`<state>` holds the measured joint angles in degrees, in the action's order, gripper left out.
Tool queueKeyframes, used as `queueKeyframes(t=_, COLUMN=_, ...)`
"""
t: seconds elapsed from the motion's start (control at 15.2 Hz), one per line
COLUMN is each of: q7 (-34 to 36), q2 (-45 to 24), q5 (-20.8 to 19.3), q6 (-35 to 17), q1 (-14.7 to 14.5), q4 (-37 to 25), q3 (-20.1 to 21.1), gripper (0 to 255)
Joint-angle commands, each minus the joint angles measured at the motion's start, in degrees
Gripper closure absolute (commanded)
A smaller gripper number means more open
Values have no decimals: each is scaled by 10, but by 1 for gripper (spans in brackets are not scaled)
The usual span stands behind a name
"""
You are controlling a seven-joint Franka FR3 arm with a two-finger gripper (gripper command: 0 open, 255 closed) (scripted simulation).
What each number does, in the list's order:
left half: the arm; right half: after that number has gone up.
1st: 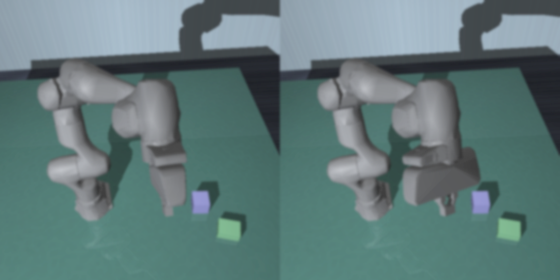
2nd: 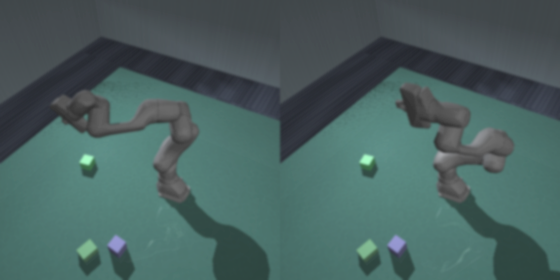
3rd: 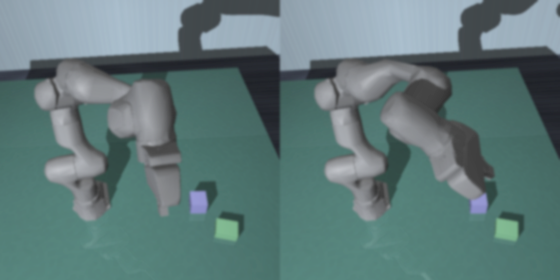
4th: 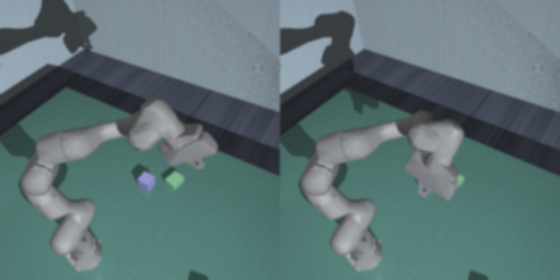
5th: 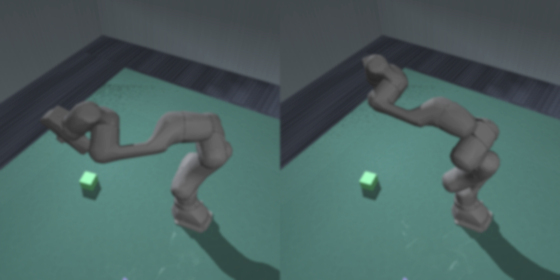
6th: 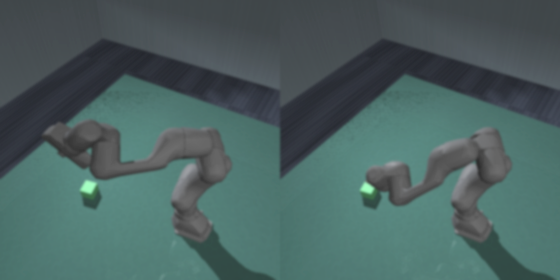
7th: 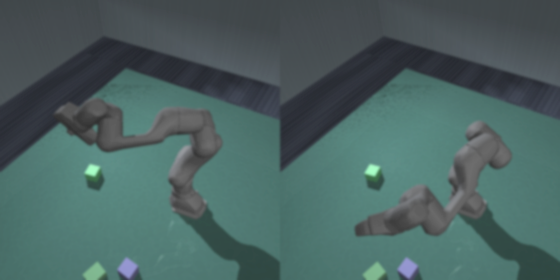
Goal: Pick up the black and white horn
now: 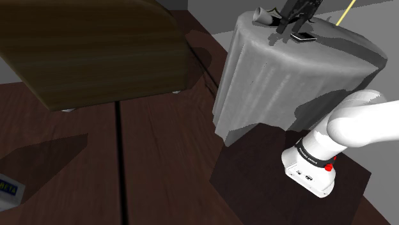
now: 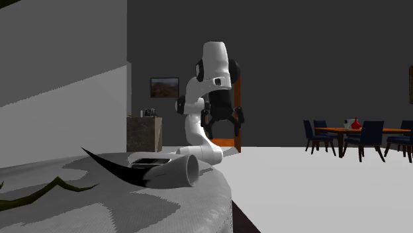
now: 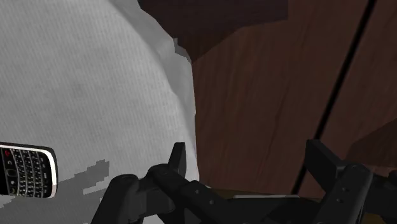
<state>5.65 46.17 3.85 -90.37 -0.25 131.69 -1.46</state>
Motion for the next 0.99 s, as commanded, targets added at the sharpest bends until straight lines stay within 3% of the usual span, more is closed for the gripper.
queueKeyframes(t=0.0, q7=0, q2=0, q5=0, q6=0, q1=0, q4=0, q3=0, gripper=0)
queueKeyframes(t=0.46, q7=-220, q2=-40, q5=-87, q6=-18, q1=-20, q4=-19, q3=-105, gripper=0)
queueKeyframes(t=0.92, q7=-436, q2=-131, q5=-145, q6=-53, q1=-55, q4=-88, q3=-207, gripper=0)
